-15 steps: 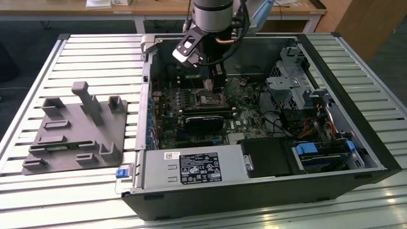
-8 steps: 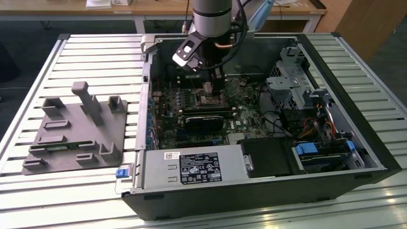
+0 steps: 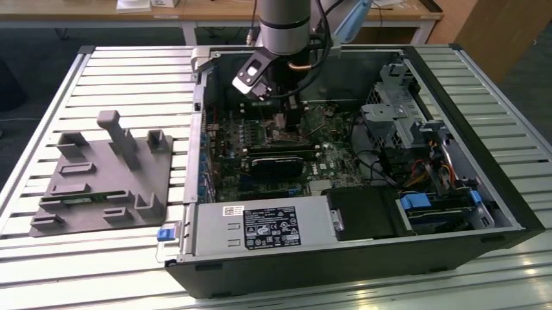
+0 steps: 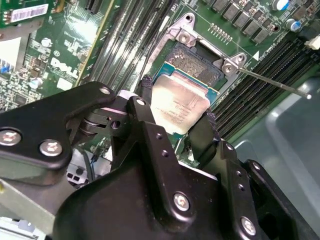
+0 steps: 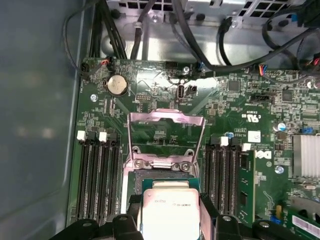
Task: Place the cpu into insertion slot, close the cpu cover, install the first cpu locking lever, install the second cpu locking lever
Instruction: 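Place the cpu into insertion slot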
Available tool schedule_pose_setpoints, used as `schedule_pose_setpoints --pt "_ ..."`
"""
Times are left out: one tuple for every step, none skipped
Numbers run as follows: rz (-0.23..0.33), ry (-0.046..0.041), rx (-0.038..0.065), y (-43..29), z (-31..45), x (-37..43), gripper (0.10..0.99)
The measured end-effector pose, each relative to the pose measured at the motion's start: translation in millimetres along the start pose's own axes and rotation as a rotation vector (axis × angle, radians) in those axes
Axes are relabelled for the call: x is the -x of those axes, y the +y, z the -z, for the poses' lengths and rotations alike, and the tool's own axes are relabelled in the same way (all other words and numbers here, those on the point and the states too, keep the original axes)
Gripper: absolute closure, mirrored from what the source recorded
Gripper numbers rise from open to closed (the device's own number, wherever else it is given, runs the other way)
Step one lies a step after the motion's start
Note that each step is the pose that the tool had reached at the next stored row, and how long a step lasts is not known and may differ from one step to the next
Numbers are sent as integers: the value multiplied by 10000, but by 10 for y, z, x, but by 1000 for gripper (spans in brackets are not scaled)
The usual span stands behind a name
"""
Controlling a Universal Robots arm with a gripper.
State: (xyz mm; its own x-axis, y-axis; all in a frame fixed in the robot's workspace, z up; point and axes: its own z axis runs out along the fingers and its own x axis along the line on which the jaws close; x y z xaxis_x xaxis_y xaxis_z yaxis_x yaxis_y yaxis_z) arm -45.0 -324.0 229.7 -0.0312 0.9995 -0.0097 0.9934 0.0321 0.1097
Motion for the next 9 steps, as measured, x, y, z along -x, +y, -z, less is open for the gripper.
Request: schedule_pose_setpoints --pt "-2 0 0 -3 -11 -4 545" --pt "-8 0 0 -5 -22 -8 545" --pt "-17 -1 0 -6 -33 -12 545" --pt "-38 -4 -1 -7 -44 -17 545" --pt "-69 -8 -1 -9 -53 -19 545" --pt "-107 -13 -1 -11 -64 -22 545" --pt "-155 -18 -2 -15 -74 -24 545" --pt "-213 -24 -2 -20 -83 -26 545" --pt "-280 -31 -3 -27 -93 -29 545"
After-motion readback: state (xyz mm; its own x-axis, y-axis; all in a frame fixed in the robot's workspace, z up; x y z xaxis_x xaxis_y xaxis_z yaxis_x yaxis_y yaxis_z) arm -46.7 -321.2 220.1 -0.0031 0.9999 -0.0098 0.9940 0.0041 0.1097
